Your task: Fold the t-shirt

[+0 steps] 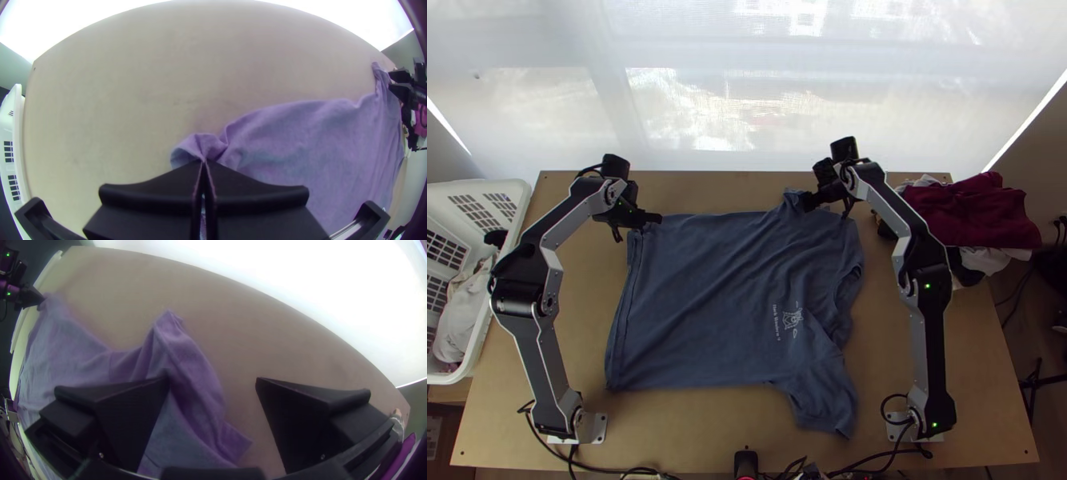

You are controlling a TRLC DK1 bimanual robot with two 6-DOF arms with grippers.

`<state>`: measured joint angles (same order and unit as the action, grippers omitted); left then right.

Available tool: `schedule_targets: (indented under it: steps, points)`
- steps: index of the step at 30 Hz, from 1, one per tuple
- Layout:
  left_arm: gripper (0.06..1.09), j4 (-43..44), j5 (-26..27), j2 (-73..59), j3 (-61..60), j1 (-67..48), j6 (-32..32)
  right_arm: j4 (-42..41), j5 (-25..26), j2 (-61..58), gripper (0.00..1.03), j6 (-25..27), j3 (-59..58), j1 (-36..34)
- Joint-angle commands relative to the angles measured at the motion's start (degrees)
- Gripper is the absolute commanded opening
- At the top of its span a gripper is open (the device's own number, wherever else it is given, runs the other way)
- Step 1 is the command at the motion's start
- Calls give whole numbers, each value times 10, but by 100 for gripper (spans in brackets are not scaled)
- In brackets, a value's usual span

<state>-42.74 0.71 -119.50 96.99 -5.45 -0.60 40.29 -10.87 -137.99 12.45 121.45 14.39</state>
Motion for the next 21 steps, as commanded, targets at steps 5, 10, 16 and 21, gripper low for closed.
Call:
schedule_targets:
  steps: [5,10,16,21]
  points:
    - [9,0,0,0,-3,2,4,42,0,-53,40,0,85,11]
    - [9,0,0,-1,-2,1,4,42,1,-43,3,0,85,11]
    - [9,-1,0,11,-2,1,2,60,1,-18,3,-3,82,7]
    - [9,-3,0,33,-5,8,4,72,0,19,3,-5,64,5]
